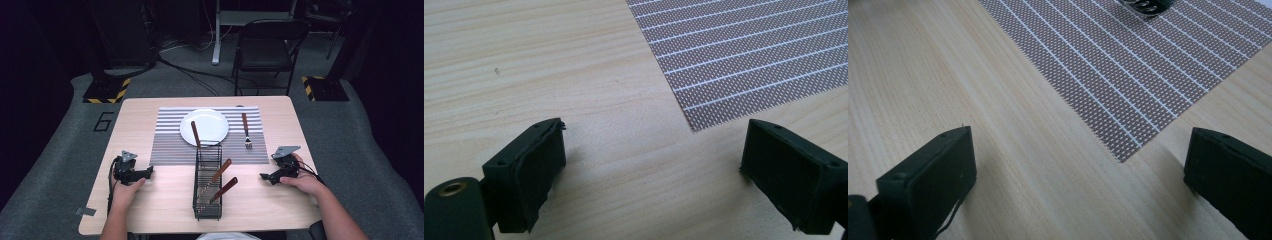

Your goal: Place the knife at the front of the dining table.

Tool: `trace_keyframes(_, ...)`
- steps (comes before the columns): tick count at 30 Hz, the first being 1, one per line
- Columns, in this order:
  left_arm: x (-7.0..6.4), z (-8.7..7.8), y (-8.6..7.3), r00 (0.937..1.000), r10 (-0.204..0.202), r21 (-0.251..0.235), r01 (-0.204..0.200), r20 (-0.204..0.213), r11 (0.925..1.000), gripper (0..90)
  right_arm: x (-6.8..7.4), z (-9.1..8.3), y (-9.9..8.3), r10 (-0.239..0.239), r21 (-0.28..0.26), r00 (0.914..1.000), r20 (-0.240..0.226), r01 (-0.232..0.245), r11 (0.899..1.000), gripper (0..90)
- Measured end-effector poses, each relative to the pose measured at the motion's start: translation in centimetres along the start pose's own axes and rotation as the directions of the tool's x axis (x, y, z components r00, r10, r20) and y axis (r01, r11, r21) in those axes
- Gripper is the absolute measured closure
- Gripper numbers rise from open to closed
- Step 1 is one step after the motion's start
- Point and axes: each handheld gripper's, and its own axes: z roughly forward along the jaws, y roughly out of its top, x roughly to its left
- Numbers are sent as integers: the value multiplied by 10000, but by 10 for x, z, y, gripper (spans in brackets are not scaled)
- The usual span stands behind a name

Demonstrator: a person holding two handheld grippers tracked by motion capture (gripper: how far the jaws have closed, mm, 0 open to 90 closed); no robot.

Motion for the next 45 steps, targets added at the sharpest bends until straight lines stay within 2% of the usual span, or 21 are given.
trace_keyframes(20,-1,0,0,9997,-176,-71,175,-156,9998,118,0,0,0,2,-4,10000,15,-2,10000,0)
trace_keyframes(23,-1,-1,1,9999,-162,-107,162,37,9998,164,0,0,0,-40,-16,10000,22,40,10000,0)
trace_keyframes(26,-3,-2,2,10000,-74,-20,74,-63,10000,203,1,0,0,24,-22,10000,17,-24,10000,0)
trace_keyframes(28,-4,-4,4,10000,-39,207,40,-56,9998,230,1,0,-1,59,-18,10000,20,-59,10000,0)
trace_keyframes(29,-5,-5,5,9999,-31,136,33,-127,9999,237,1,0,-1,57,-17,10000,22,-57,10000,0)
trace_keyframes(30,-5,-6,6,9999,107,192,-105,-108,9998,250,1,0,0,61,-13,10000,21,-61,10000,0)
trace_keyframes(32,-9,-8,9,10000,59,124,-58,-43,9999,279,1,0,0,24,-25,10000,24,-24,10000,0)
trace_keyframes(35,-18,-13,15,9996,209,284,-203,-192,9994,300,2,-1,-1,152,33,9999,13,-152,9999,0)
trace_keyframes(39,-30,-19,26,9989,453,-32,-453,111,9990,312,2,-1,-1,178,54,9998,8,-178,9998,0)
trace_keyframes(42,-37,-23,34,9984,487,-174,-482,290,9987,321,2,-1,-1,180,54,9998,9,-180,9998,0)
trace_keyframes(45,-44,-26,40,9974,617,-156,-612,368,9980,323,2,-1,-1,180,55,9998,8,-180,9998,0)
